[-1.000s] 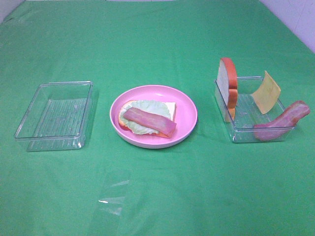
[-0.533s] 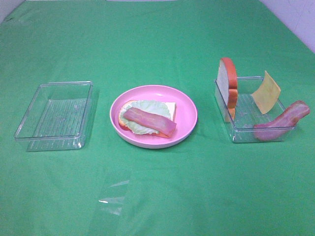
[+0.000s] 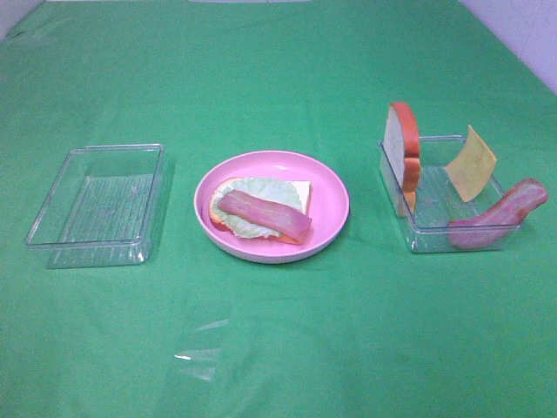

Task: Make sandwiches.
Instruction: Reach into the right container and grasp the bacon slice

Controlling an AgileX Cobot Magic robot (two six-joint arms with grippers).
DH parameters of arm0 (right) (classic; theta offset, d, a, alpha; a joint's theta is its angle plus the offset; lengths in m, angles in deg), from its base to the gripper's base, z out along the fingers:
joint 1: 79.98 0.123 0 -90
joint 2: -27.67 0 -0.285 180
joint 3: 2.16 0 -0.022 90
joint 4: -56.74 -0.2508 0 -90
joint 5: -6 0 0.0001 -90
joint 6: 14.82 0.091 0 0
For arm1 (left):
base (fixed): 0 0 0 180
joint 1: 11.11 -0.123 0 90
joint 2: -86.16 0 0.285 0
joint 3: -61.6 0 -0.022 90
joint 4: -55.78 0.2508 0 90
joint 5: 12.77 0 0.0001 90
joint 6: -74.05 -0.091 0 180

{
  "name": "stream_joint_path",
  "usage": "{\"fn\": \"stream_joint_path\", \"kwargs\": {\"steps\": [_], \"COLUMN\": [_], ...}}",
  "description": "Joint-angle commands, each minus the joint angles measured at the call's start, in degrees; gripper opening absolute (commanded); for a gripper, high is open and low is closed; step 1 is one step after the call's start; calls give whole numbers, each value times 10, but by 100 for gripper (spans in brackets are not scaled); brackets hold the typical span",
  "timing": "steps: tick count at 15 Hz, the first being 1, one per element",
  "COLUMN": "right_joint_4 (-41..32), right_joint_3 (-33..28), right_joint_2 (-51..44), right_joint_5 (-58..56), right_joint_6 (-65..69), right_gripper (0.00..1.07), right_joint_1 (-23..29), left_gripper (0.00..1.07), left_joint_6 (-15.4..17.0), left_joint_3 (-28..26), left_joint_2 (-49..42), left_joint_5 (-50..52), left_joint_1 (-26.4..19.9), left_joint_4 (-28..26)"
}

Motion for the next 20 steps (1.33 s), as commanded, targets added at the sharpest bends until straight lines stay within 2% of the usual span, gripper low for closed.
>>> {"fn": "stream_joint_path", "kwargs": {"steps": [1, 15, 20], "right_joint_4": [-2, -2, -22], "right_joint_3": [-1, -1, -1], "right_joint_2": [-11, -11, -10], "right_joint_5": [5, 5, 6], "right_joint_6": [2, 2, 7], "right_gripper": [85, 85, 85], "right_joint_1": [-3, -3, -3], "left_gripper": [101, 100, 100], "left_joint_6": [-1, -1, -1], "left_joint_3": [1, 1, 1], "left_joint_2": [-11, -8, -8], "left_joint_5": [3, 3, 3], "left_joint_1": [-11, -16, -16], "left_joint_4": [-3, -3, -3]}}
